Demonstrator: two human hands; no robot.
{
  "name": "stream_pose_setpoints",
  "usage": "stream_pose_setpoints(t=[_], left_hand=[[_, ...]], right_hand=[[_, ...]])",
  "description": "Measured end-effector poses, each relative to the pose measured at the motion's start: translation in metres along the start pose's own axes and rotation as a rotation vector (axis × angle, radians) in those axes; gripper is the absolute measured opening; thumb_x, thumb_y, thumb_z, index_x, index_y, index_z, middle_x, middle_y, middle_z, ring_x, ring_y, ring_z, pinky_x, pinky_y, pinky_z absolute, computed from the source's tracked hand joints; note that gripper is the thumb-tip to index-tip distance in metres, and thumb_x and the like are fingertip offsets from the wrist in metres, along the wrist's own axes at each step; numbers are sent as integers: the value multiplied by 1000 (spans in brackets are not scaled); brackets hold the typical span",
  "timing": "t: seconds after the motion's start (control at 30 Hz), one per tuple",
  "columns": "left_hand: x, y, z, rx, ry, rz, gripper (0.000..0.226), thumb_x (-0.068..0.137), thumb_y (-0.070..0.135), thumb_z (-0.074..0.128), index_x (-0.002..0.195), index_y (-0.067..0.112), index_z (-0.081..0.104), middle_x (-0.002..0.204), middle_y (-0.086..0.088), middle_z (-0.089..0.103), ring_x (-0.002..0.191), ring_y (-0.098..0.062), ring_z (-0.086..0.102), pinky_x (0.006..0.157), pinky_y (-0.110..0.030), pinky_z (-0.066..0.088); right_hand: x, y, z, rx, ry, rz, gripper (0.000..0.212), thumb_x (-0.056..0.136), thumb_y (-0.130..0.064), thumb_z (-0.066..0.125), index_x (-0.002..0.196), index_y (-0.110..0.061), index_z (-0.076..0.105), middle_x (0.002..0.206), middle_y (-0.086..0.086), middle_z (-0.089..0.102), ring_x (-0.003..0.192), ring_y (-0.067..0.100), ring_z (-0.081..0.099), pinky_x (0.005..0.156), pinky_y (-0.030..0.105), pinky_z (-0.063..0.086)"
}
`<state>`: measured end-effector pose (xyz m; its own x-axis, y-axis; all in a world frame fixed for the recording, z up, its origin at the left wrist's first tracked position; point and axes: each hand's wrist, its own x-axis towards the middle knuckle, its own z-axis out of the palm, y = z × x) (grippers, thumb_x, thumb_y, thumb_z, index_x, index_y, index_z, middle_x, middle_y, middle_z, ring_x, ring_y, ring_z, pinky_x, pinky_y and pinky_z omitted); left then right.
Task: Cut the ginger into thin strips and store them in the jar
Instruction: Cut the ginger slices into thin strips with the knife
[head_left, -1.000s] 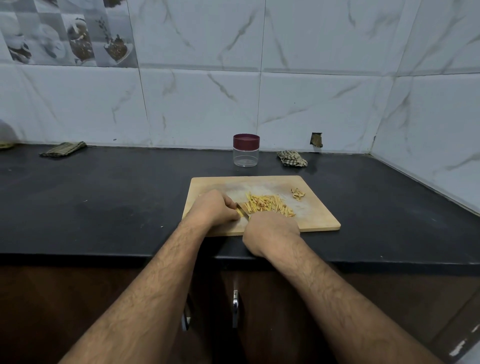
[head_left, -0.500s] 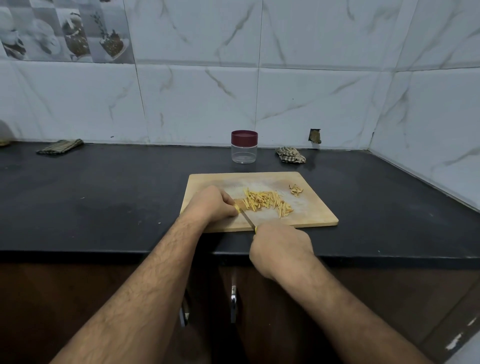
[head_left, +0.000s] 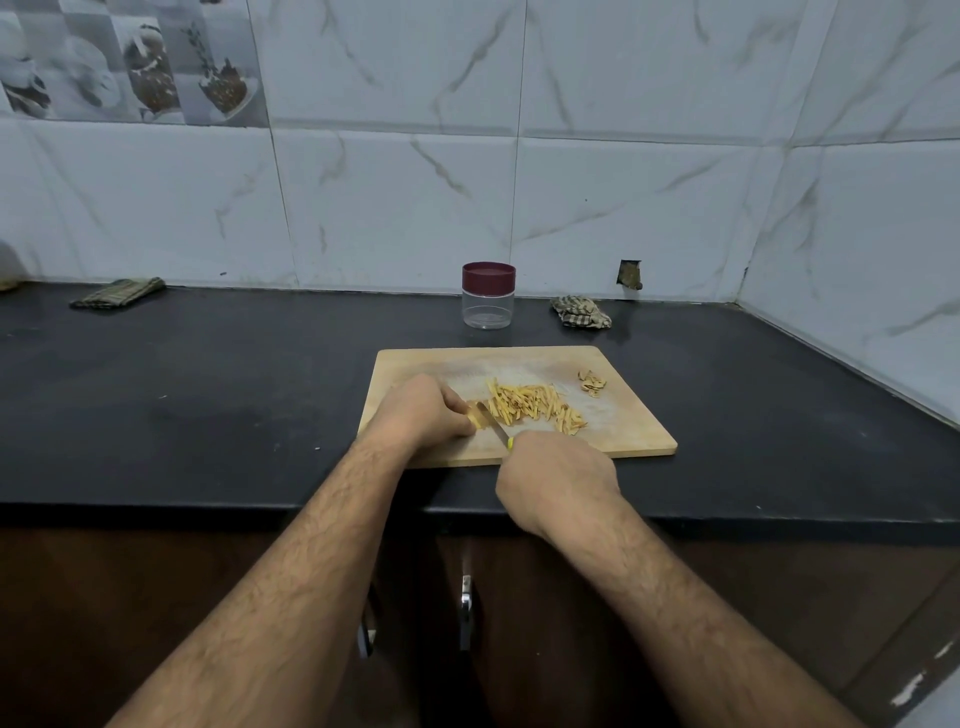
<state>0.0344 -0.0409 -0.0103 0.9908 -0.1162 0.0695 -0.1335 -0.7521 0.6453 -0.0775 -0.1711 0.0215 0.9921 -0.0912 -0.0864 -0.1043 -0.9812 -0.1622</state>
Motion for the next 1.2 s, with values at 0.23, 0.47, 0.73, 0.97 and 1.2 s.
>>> stream_pose_setpoints(t=[0.23, 0.47, 0.73, 0.97, 1.2], left_hand=[[1, -4, 4, -7, 1, -11, 16, 79, 17, 72, 91, 22, 80, 105, 13, 74, 100, -12, 65, 90, -29, 52], [5, -5, 5, -7, 2, -25, 14, 79, 19, 73, 91, 22, 78, 107, 13, 72, 101, -12, 64, 86, -25, 49], [3, -2, 3, -15, 11, -36, 19, 79, 18, 73, 95, 24, 79, 108, 12, 73, 103, -11, 64, 94, -30, 51], [1, -2, 2, -7, 2, -34, 19, 79, 18, 73, 96, 24, 79, 110, 11, 73, 104, -10, 63, 96, -32, 51], [0, -1, 3, -10, 16, -41, 25, 79, 19, 74, 103, 23, 78, 112, 11, 72, 106, -10, 62, 98, -31, 50]], right_hand=[[5, -10, -1, 0, -16, -30, 32, 96, -17, 47, 127, -16, 54, 119, 5, 60, 102, 26, 59, 82, 37, 50], [13, -12, -1, -13, -26, -45, 30, 95, -16, 44, 122, -16, 58, 118, 4, 61, 90, 23, 49, 80, 37, 41], [3, -8, 3, -57, -27, -41, 27, 94, -15, 52, 120, -16, 59, 112, 4, 62, 85, 23, 49, 73, 34, 40], [-15, 4, 11, -50, -18, -14, 23, 99, -21, 51, 119, -17, 61, 110, 4, 63, 85, 23, 51, 71, 34, 43], [0, -4, 6, -62, 3, -12, 28, 93, -12, 52, 119, -17, 60, 99, 3, 57, 82, 24, 50, 68, 33, 42]])
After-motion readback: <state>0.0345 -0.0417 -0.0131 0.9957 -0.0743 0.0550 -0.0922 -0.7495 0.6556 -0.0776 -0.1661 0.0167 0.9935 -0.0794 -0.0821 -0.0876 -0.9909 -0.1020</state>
